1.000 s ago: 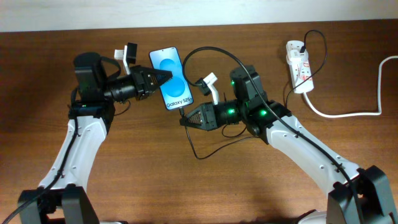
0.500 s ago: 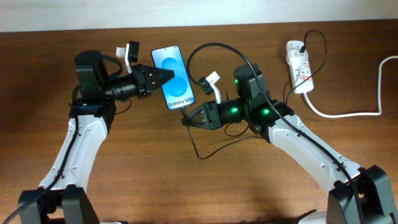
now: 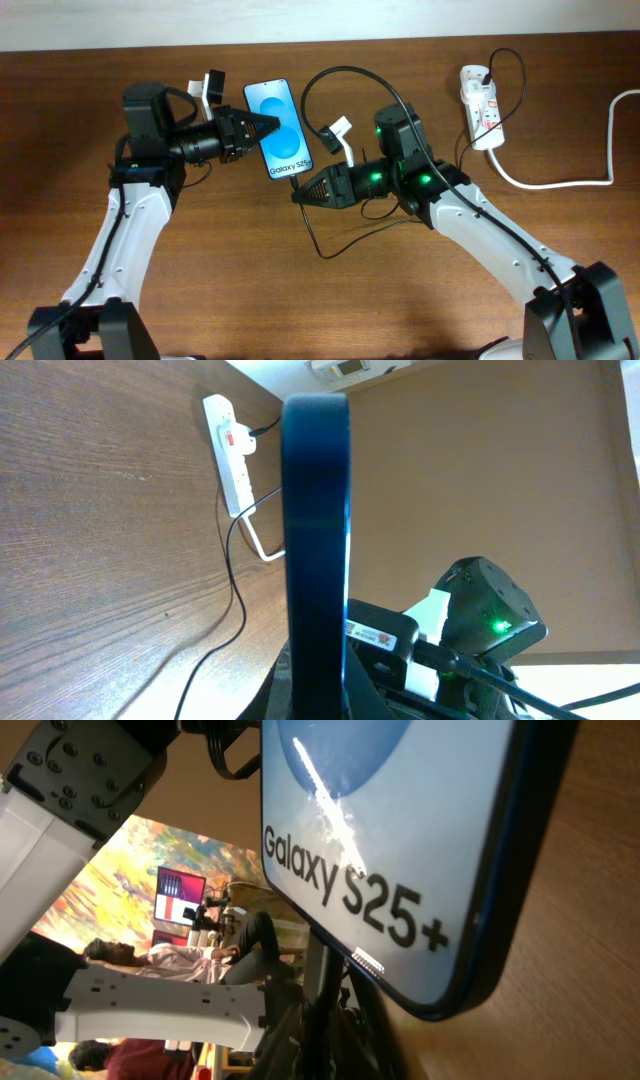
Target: Plug charger to phone and switch on socket
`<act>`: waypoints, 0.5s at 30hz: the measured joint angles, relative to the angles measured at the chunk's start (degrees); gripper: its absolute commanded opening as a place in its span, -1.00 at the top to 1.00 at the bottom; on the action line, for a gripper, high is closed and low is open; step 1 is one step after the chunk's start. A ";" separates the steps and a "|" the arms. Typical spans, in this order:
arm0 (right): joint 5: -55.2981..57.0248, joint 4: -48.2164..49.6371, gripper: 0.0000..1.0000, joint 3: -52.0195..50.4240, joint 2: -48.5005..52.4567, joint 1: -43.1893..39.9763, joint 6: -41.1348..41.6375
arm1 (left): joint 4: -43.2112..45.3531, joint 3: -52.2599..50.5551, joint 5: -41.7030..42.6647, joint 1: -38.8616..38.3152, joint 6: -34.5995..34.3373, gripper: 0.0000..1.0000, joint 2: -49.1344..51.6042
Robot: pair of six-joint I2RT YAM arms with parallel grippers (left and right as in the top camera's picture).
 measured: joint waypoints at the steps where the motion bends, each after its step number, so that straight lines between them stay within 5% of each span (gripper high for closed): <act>1: 0.07 0.02 0.92 0.00 0.00 0.00 0.48 | 0.00 0.00 -0.04 0.00 0.02 1.00 0.00; 15: 2.97 3.76 0.92 -0.90 0.13 -0.02 5.99 | -0.17 0.55 -3.98 -0.90 0.74 1.00 0.00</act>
